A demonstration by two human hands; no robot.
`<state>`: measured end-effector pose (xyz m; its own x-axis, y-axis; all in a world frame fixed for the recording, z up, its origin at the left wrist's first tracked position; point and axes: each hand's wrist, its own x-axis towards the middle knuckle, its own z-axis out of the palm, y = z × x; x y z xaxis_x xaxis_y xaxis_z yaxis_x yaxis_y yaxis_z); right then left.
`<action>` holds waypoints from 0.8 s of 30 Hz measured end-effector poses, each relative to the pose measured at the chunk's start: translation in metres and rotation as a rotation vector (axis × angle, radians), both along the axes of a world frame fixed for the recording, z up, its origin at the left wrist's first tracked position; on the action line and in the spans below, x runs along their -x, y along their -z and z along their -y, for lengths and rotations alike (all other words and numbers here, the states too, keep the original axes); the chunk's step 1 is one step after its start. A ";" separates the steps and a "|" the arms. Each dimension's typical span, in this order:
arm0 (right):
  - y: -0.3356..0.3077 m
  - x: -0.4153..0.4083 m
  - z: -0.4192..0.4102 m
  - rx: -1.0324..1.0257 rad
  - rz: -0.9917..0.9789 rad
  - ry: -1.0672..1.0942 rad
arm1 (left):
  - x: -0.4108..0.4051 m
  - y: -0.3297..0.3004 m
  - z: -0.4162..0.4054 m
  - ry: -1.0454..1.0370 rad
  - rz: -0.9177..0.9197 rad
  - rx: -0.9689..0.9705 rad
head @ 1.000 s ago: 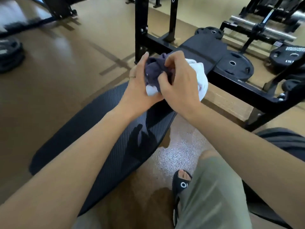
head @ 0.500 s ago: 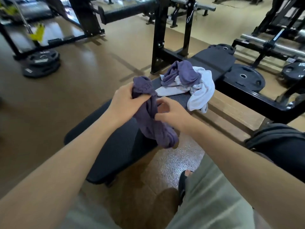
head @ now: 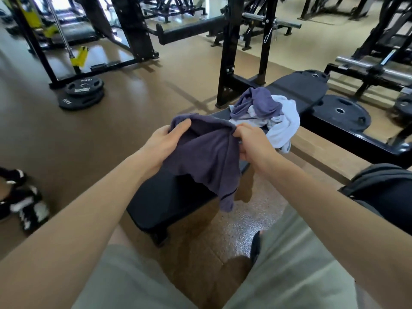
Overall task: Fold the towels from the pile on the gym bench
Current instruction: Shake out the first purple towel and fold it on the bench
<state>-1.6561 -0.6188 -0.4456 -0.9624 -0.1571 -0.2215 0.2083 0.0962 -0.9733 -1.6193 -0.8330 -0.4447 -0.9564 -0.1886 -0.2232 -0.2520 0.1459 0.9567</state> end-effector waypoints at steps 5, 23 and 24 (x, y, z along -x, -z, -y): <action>-0.007 -0.002 -0.007 -0.270 -0.150 0.010 | -0.014 0.008 0.002 0.052 -0.040 0.004; -0.049 -0.017 0.001 -0.510 -0.539 -0.495 | -0.018 -0.048 -0.004 0.416 -0.388 0.565; -0.049 -0.017 0.003 -0.523 -0.571 -0.481 | -0.018 -0.046 -0.003 0.406 -0.386 0.611</action>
